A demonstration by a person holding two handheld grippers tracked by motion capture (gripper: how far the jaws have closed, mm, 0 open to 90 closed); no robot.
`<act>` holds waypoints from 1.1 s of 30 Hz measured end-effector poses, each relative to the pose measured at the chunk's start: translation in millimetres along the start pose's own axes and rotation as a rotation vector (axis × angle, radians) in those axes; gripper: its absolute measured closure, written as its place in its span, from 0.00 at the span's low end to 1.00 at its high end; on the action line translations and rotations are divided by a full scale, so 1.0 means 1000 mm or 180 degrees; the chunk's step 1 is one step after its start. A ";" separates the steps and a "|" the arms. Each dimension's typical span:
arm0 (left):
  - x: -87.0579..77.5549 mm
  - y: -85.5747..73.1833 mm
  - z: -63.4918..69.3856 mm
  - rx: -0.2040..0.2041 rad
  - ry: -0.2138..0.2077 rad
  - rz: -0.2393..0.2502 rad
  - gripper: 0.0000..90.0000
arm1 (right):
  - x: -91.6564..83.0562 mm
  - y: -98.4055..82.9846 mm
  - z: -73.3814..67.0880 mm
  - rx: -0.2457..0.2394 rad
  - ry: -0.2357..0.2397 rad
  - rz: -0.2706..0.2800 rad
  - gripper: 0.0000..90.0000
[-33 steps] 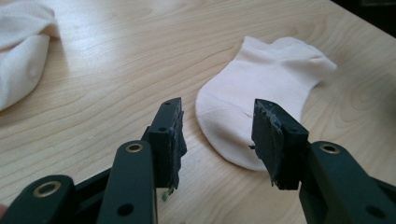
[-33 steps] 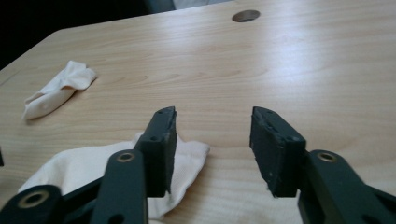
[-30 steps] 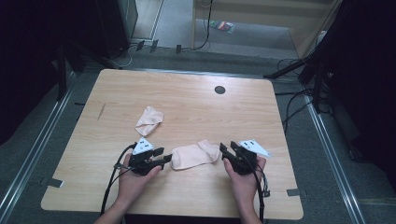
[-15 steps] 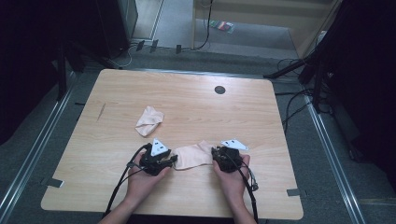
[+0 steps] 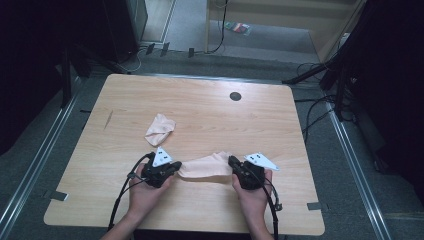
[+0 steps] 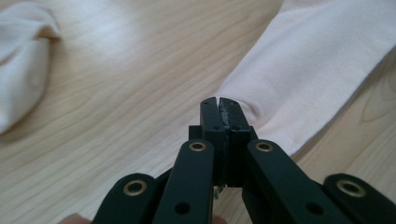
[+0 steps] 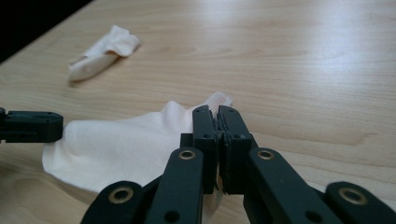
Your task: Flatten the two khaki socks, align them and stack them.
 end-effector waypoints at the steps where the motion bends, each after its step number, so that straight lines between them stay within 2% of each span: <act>1: -0.005 0.002 -0.002 -0.0012 -0.0006 0.0040 1.00 | -0.003 0.001 -0.003 0.0003 0.0023 0.0043 0.97; 3: -0.010 0.003 -0.003 -0.0014 -0.0010 0.0077 1.00 | -0.006 0.002 -0.005 0.0001 0.0027 0.0077 0.97; 4: -0.020 0.004 -0.007 -0.0028 -0.0005 0.0121 1.00 | -0.010 0.003 -0.012 0.0005 0.0064 0.0174 0.97; 8: -0.035 0.000 -0.013 -0.0035 0.0031 0.0129 1.00 | -0.015 0.001 -0.025 0.0016 0.0116 0.0200 0.98; 10: -0.037 -0.003 -0.014 -0.0036 0.0019 0.0100 1.00 | -0.016 -0.001 -0.028 0.0003 0.0119 0.0192 0.98; 11: -0.040 -0.005 -0.015 -0.0022 0.0014 0.0070 1.00 | -0.017 -0.007 -0.034 -0.0028 0.0136 0.0128 0.98; 16: -0.045 -0.020 -0.021 0.0151 0.0102 -0.0110 1.00 | -0.020 -0.024 -0.041 -0.0101 0.0169 -0.0005 0.98; 17: -0.044 -0.024 -0.025 0.0181 0.0188 -0.0153 1.00 | -0.020 -0.028 -0.040 -0.0103 0.0167 -0.0019 1.00; 18: -0.044 -0.029 -0.029 0.0194 0.0249 -0.0186 1.00 | -0.020 -0.032 -0.036 -0.0115 0.0054 -0.0048 1.00; 19: -0.044 -0.032 -0.030 0.0106 0.0160 -0.0205 1.00 | -0.019 -0.036 -0.031 -0.0076 -0.0034 -0.0061 1.00; 20: -0.044 -0.034 -0.028 -0.0037 -0.0062 -0.0195 1.00 | -0.019 -0.039 -0.029 0.0024 -0.0003 -0.0086 1.00; 21: -0.045 -0.034 -0.025 -0.0115 -0.0237 -0.0146 1.00 | -0.018 -0.042 -0.029 0.0080 0.0058 -0.0129 0.92; 22: -0.046 -0.035 -0.024 -0.0123 -0.0268 -0.0119 1.00 | -0.018 -0.042 -0.028 0.0073 0.0055 -0.0119 0.86; 24: -0.045 -0.034 -0.026 -0.0122 -0.0195 -0.0049 0.98 | -0.022 -0.036 -0.029 0.0007 -0.0014 -0.0035 0.84; 25: -0.045 -0.034 -0.026 -0.0122 -0.0195 -0.0049 0.94 | -0.022 -0.036 -0.029 0.0007 -0.0014 -0.0035 0.84; 26: -0.046 -0.031 -0.028 -0.0173 -0.0165 0.0041 0.92 | -0.022 -0.028 -0.032 -0.0126 0.0016 0.0035 0.82; 27: -0.046 -0.030 -0.030 -0.0184 -0.0148 0.0076 0.91 | -0.022 -0.026 -0.034 -0.0145 0.0026 0.0044 0.81; 28: -0.047 -0.028 -0.032 -0.0197 -0.0097 0.0127 0.88 | -0.020 -0.023 -0.036 -0.0178 0.0052 0.0061 0.81; 30: -0.048 -0.026 -0.032 -0.0230 -0.0102 0.0165 0.86 | -0.015 -0.021 -0.042 -0.0231 0.0170 0.0013 0.83; 31: -0.051 -0.023 -0.031 -0.0288 -0.0137 0.0248 0.88 | -0.011 -0.019 -0.046 -0.0262 0.0226 0.0001 0.86; 33: -0.051 -0.022 -0.028 -0.0286 -0.0177 0.0277 0.88 | -0.005 -0.021 -0.053 -0.0335 0.0295 -0.0079 0.88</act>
Point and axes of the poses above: each handheld gripper's, and its own axes: x roughly forward along the jaws, y roughly out of its top, z roughly to its right, the point moved 10 cm from there along x, roughly forward along the jaws, and after that the axes turned 9 degrees about -x, right-handed, at the moved point
